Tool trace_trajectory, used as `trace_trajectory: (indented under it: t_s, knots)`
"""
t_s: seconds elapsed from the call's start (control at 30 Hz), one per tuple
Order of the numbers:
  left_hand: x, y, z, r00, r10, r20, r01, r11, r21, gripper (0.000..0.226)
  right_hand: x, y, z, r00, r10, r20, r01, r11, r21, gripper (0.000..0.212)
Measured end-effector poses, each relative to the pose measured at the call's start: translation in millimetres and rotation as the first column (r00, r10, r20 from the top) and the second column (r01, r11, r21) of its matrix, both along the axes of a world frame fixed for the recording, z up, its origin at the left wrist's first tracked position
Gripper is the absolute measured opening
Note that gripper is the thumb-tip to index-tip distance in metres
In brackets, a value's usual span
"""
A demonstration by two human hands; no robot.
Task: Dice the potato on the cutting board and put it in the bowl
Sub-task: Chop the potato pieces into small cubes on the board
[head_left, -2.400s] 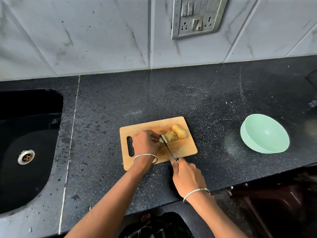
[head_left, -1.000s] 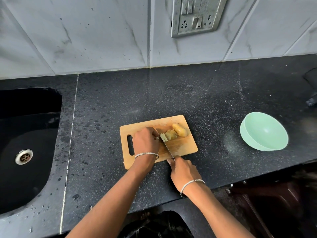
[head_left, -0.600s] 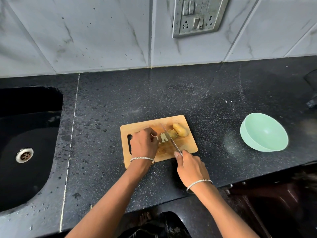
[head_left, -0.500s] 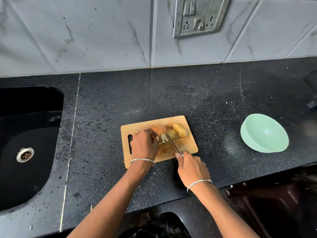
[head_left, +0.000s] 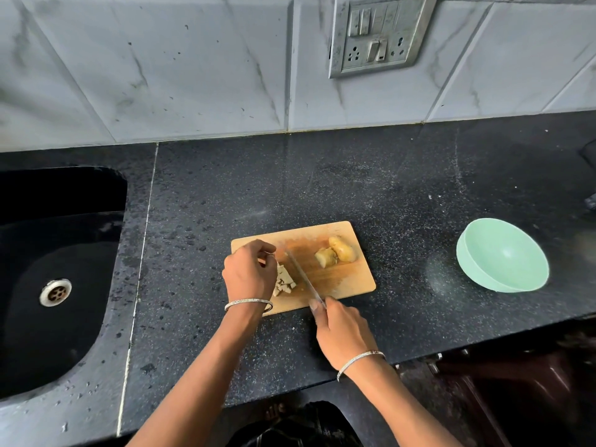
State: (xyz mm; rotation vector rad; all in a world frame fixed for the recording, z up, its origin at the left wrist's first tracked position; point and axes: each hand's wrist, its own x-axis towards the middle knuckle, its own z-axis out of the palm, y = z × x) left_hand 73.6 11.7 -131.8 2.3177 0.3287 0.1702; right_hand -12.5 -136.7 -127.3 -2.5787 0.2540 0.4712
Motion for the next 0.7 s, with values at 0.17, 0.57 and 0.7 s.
trace_trajectory:
  t_s: [0.17,0.57,0.7]
  knots:
    - [2.3,-2.2,2.8,0.997,-0.07,-0.021,0.069,0.997,-0.044,0.011,2.7,-11.2,5.1,0.998,-0.026,0.056,0.027,0.999,-0.017,0.039]
    - [18.3,-17.4,-3.9,0.991,-0.098,-0.09,0.068,0.955,-0.29,0.015,9.3,-28.2,0.4,0.998,-0.052,-0.032,0.059,0.956,0.289,0.045]
    - [19.1,-8.7,-3.8,0.989,-0.083,-0.12,0.066,0.987,-0.143,0.011,10.0,-32.9,5.1,0.997,-0.063,-0.033,0.07,0.934,0.35,0.045]
